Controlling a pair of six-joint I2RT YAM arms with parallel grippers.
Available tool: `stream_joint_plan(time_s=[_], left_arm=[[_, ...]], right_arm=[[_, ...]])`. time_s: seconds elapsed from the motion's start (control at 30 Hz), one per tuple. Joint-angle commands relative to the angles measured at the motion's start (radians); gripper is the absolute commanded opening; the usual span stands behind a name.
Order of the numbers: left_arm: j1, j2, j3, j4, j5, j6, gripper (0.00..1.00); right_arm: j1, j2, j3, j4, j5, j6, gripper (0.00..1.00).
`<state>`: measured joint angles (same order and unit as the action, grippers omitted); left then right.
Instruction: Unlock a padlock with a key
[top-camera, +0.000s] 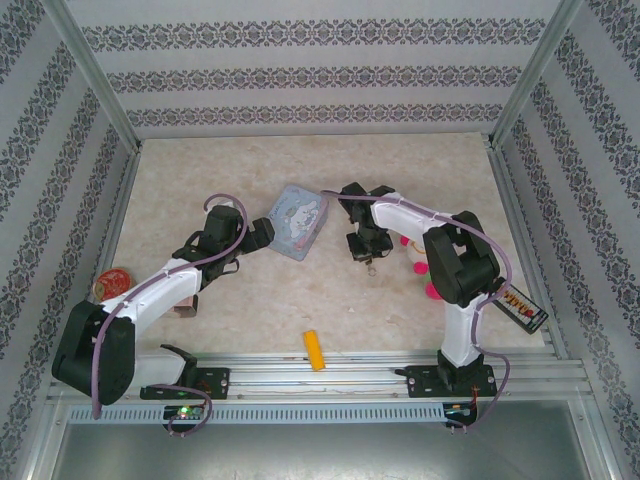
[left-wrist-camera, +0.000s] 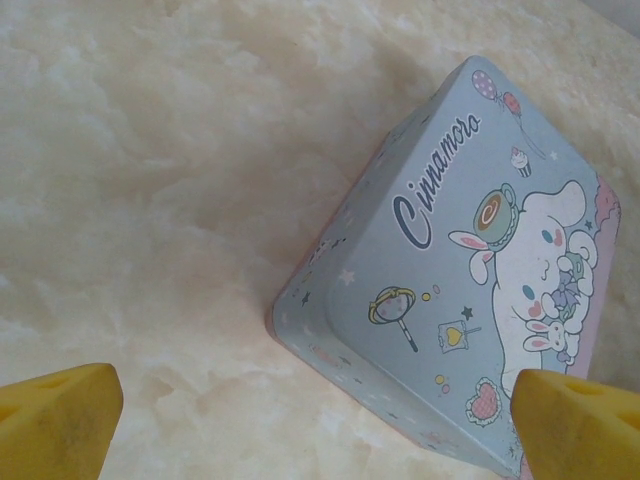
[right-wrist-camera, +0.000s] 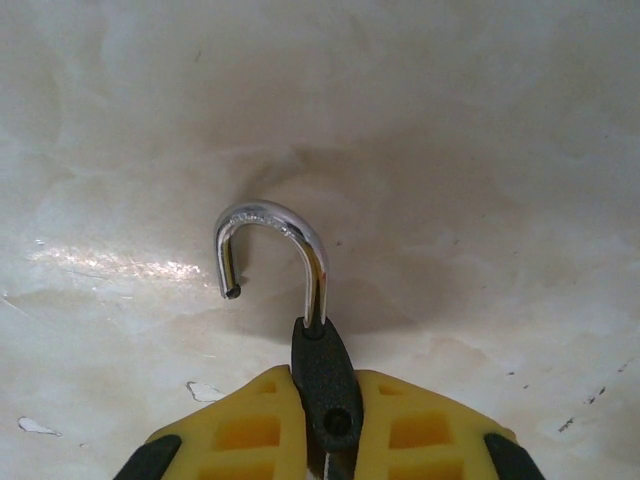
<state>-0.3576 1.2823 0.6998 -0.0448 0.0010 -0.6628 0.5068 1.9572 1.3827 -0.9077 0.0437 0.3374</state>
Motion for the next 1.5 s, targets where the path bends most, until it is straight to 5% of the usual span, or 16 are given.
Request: stream_joint_plan(time_s=[0.0, 0.77, 1.47], left_arm=[[0.012, 0.01, -0.01, 0.012, 0.012, -0.015, 0.99], [0.012, 0.023, -0.014, 0.018, 0.013, -0.016, 0.99], [0.014, 0.027, -0.008, 0.009, 0.014, -0.019, 0.99]], right_arm=[[0.01, 0.011, 0.041, -0.044, 0.07, 0.019, 0.11], [0.072, 0.137, 0.142, -0.18, 0.344, 0.1, 0.13], [0.124, 0.1, 0.15, -0.134, 0.234, 0.128, 0.31]])
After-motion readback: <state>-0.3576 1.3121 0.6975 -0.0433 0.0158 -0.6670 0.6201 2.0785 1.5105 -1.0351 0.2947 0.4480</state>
